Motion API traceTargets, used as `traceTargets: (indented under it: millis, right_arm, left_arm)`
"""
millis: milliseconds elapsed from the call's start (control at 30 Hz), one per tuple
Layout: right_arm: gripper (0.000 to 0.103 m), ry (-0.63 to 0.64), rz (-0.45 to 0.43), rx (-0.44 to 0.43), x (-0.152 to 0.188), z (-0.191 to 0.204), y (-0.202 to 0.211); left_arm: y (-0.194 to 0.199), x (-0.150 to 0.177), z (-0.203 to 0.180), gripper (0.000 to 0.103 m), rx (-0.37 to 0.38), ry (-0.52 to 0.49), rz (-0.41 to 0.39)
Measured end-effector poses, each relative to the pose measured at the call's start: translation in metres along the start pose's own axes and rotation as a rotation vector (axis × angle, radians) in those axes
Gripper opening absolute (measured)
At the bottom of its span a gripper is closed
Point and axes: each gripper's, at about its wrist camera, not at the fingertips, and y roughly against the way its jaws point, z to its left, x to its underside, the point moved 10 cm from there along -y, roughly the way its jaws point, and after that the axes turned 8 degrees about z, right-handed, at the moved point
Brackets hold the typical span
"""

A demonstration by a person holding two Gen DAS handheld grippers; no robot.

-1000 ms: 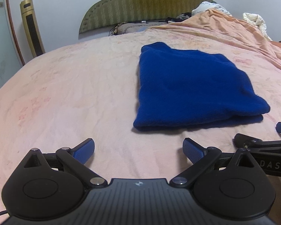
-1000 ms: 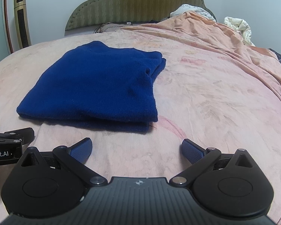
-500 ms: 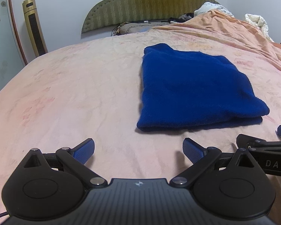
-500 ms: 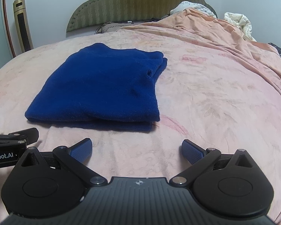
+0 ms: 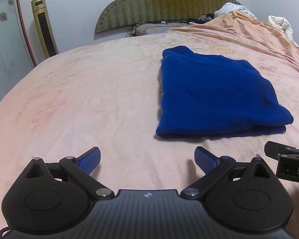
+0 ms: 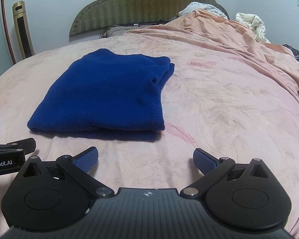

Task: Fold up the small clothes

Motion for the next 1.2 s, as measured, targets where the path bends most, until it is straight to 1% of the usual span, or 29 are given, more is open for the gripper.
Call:
traceTargets:
  millis: [200, 600, 1200]
  right_arm:
    - [0.102, -0.003, 0.0, -0.003, 0.0, -0.002, 0.0]
    - [0.102, -0.01, -0.007, -0.014, 0.002, -0.004, 0.004]
    - [0.102, 0.006, -0.019, -0.026, 0.004, 0.004, 0.013]
  left_arm:
    - [0.001, 0.001, -0.002, 0.101, -0.002, -0.015, 0.003]
    - [0.0, 0.003, 0.0, 0.101, -0.029, -0.004, 0.006]
    - [0.0, 0.006, 0.004, 0.101, -0.025, 0.01, 0.018]
